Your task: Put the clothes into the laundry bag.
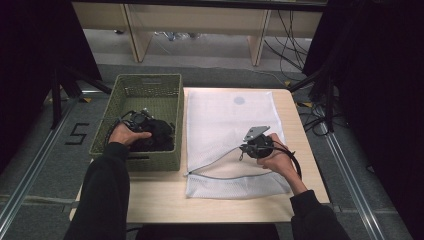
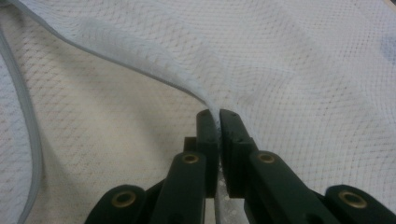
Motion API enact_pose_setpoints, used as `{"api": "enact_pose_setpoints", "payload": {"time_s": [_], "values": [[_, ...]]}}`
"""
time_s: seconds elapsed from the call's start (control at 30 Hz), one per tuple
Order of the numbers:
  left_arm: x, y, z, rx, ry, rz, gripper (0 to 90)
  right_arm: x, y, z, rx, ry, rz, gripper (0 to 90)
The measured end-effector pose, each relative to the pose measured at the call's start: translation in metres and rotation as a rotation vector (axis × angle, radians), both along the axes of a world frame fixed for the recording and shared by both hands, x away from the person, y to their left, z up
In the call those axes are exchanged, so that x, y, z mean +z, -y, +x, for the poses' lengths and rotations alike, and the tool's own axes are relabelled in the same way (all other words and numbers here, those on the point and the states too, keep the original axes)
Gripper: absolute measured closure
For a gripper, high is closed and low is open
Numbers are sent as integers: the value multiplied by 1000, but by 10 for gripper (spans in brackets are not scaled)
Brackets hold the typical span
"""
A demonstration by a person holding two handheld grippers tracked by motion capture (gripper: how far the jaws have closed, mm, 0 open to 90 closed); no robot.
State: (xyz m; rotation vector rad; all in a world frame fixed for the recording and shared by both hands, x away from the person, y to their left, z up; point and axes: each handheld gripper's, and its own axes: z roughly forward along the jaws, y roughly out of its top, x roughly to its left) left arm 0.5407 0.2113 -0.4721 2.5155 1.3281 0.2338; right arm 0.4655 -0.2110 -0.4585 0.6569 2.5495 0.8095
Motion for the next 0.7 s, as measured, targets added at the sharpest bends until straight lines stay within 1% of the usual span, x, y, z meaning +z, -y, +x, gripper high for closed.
{"api": "enact_pose_setpoints", "payload": {"time_s": [0.03, 0.07, 0.1, 0.13, 0.17, 0.2, 0.23, 0.27, 0.3, 0.33, 0.37, 0.4, 0.43, 0.47, 0.53, 0.57, 0.6, 0.63, 0.67, 0.7], "values": [[-4, 7, 0, 24, 43, -75, 0, 0, 0, 0, -7, -6, 3, 881], [-4, 7, 0, 24, 43, -75, 0, 0, 1, 1, 5, 3, 0, 880], [-5, 9, 1, -23, 59, -78, 0, 0, 1, 1, 5, 3, 0, 880], [-6, 12, -1, -60, 47, -36, 0, -1, 1, 2, 17, 17, 1, 881], [-7, 15, -1, -64, 54, -24, 0, -1, 1, 2, 17, 17, 1, 881], [-5, 13, -1, -91, 36, 2, 0, -1, 2, 2, 17, 8, -2, 881], [-4, 11, 0, -90, 20, 4, 0, -1, 1, 0, -9, -12, 7, 880], [-6, 11, -1, -71, 21, -12, 0, -1, 1, 1, -2, -7, 6, 880], [-7, 9, 0, -91, 7, 6, 0, 0, 1, 1, 4, 1, 2, 880], [-11, 6, 0, -78, -12, 0, 0, 0, 1, 0, 6, -2, 2, 880], [-11, 6, 0, -78, -12, 0, 0, 0, 1, 0, 6, -2, 2, 880], [-15, 5, -3, -18, -23, -42, 0, 0, 1, 0, 6, -2, 2, 879], [-15, 2, -1, -49, -29, -21, 0, 0, 1, 0, 6, 0, 1, 879], [-19, 3, -5, -9, -20, -52, 0, 1, 1, 0, -10, -10, 10, 878], [-19, 3, -5, -8, -17, -59, 0, 1, 2, 0, -6, -6, 9, 878], [-19, 3, -5, 0, -24, -58, 0, 0, 2, 0, -3, -6, 7, 878], [-20, 4, -5, 7, -19, -62, 0, 0, 2, 2, 6, 7, -1, 877], [-20, 4, -5, 7, -19, -62, 4, 0, 1, 1, 6, 2, 1, 878], [-18, 5, -3, 10, -34, -46, 30, 0, 1, 1, 5, 3, 2, 877], [-18, 5, -3, 10, -34, -46, 75, 0, 1, 1, 5, 3, 2, 877]]}}
